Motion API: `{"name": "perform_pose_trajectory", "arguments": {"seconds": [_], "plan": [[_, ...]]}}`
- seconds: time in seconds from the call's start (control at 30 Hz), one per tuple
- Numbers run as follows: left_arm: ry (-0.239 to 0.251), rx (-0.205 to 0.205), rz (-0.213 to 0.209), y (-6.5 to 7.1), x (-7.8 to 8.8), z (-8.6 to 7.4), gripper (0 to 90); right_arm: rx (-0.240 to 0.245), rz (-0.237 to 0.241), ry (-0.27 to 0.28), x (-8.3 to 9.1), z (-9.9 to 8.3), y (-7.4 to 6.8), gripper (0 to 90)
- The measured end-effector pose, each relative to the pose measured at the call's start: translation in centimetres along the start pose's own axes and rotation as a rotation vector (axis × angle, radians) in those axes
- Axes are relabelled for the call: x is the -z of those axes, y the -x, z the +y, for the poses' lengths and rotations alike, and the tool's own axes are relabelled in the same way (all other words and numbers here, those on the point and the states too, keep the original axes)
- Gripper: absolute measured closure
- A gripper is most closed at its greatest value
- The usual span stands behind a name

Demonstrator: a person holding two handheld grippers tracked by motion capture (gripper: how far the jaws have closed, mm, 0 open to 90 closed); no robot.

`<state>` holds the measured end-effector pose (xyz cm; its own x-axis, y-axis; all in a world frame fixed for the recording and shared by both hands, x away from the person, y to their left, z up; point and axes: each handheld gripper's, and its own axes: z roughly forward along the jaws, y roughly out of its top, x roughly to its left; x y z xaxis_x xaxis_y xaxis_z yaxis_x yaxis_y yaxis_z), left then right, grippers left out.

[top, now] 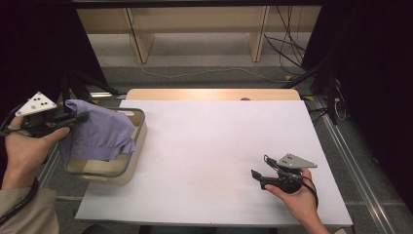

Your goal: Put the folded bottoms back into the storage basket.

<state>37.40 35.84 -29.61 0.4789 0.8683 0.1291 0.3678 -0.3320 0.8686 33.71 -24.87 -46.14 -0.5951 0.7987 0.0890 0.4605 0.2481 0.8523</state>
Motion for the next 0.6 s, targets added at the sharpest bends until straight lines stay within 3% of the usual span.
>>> {"name": "perform_pose_trajectory", "arguments": {"seconds": [0.6], "plan": [[-0.054,-0.001,-0.002,-0.5,-1.1,-0.8,83.4,0.000,0.000,-0.001,0.0,0.0,0.0,26.0]]}}
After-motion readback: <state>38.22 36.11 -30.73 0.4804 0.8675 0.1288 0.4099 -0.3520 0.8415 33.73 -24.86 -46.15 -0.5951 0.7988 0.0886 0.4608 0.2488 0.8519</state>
